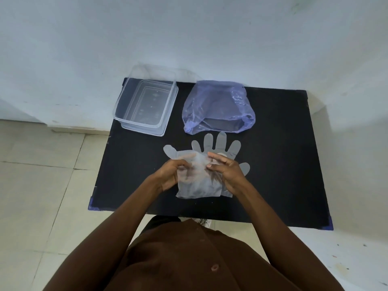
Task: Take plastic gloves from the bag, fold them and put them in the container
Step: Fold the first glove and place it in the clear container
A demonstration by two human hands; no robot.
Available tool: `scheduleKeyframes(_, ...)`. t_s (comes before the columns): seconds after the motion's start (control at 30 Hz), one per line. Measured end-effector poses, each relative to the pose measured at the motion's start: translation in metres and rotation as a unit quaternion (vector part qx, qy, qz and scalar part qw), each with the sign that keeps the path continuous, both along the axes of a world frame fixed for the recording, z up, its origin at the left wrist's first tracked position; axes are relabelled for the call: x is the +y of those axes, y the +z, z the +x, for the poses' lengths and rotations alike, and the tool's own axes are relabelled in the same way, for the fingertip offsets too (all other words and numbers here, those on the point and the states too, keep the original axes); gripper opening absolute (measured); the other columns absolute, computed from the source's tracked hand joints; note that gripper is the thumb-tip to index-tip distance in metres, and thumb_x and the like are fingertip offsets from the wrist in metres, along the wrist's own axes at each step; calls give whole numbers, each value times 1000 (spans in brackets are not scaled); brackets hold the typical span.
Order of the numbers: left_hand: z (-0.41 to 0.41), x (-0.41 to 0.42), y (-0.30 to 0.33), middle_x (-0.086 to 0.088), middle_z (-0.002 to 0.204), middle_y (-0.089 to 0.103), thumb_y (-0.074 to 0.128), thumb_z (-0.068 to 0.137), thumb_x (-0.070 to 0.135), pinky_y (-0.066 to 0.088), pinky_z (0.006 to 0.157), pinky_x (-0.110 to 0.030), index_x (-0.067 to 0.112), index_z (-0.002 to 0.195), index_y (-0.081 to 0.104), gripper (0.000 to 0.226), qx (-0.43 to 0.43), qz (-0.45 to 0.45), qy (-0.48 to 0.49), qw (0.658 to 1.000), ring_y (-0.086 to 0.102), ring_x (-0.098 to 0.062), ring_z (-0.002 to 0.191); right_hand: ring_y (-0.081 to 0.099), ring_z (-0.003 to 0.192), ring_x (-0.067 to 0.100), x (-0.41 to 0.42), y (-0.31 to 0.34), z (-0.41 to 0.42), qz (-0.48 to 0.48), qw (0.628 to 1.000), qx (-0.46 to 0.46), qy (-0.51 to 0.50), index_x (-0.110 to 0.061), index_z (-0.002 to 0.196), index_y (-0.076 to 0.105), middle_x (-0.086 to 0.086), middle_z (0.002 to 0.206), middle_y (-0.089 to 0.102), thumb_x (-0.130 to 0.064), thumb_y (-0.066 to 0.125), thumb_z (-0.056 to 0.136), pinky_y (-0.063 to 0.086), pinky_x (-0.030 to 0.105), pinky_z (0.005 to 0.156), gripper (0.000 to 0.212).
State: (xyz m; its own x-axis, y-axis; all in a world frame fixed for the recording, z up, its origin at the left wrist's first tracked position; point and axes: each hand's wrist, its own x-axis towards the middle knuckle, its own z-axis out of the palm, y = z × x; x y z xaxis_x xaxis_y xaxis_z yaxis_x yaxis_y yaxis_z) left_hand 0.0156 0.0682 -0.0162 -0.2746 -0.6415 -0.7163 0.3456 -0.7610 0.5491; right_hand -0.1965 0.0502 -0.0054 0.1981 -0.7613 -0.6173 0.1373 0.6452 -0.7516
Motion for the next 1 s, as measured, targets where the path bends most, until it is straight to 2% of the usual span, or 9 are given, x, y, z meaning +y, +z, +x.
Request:
scheduleKeyframes(0.1, 5, -2, 2, -23, 125, 68, 65, 92, 14, 56, 99, -50, 2, 128, 64, 39, -34, -17, 54, 998, 68, -36, 112, 75, 95, 18, -5, 1, 3, -30, 999, 32, 23, -12, 117, 74, 10, 120, 73, 10, 77, 78, 62, 28, 83, 44)
scheduleKeyframes(0.2, 13, -10, 6, -18, 121, 72, 64, 94, 11, 62, 86, -48, 9, 125, 67, 32, -53, -44, 98, 993, 72, -30, 104, 77, 91, 21, -12, 10, 8, -60, 995, 66, 34, -16, 115, 76, 7, 111, 75, 6, 77, 80, 63, 28, 78, 42)
scheduleKeyframes(0.33, 32, -28, 22, -18, 121, 72, 68, 92, 7, 63, 84, -47, 12, 122, 67, 31, -76, -68, 119, 988, 73, -29, 98, 77, 77, 21, -27, 26, 23, -107, 991, 73, 28, -13, 123, 71, 13, 98, 79, 4, 74, 84, 63, 25, 72, 43)
scheduleKeyframes(0.5, 61, -59, 39, -8, 107, 74, 65, 91, -4, 62, 83, -43, 16, 120, 67, 35, -89, -124, 153, 976, 75, -19, 88, 77, 91, 18, -53, 41, 58, -172, 979, 105, 14, -20, 126, 70, 1, 112, 77, -5, 79, 84, 62, 26, 79, 45)
scheduleKeyframes(0.63, 91, -88, 52, -10, 118, 69, 65, 89, -9, 65, 77, -36, 11, 137, 56, 53, -129, -168, 148, 966, 72, -24, 98, 72, 103, 12, -78, 54, 96, -229, 960, 164, 6, -26, 125, 70, -8, 122, 72, -17, 78, 86, 61, 23, 84, 40)
scheduleKeyframes(0.73, 115, -109, 60, -13, 126, 64, 67, 88, -8, 65, 78, -39, 11, 139, 54, 56, -150, -214, 151, 953, 73, -30, 102, 69, 110, 14, -98, 63, 127, -265, 945, 192, -8, -23, 128, 68, -4, 128, 70, -25, 75, 90, 61, 33, 91, 38)
scheduleKeyframes(0.83, 137, -131, 69, -13, 127, 66, 70, 88, -5, 64, 80, -38, 11, 137, 54, 54, -165, -249, 172, 939, 74, -31, 98, 67, 116, 15, -118, 69, 154, -295, 932, 209, -22, -24, 129, 67, -3, 131, 68, -29, 74, 91, 59, 32, 95, 39)
scheduleKeyframes(0.93, 158, -153, 77, -2, 120, 68, 69, 88, -6, 63, 72, -28, 13, 140, 52, 58, -182, -285, 175, 925, 75, -14, 95, 69, 113, 12, -138, 70, 179, -313, 932, 180, -38, -25, 124, 69, -7, 126, 71, -18, 75, 90, 59, 31, 94, 35)
scheduleKeyframes(1.0, 169, -165, 78, 6, 117, 68, 70, 88, -5, 60, 69, -21, 15, 141, 51, 59, -203, -292, 174, 918, 73, -3, 93, 71, 102, 3, -149, 67, 193, -305, 936, 171, -48, -21, 125, 70, -9, 124, 71, -10, 74, 90, 61, 23, 82, 37)
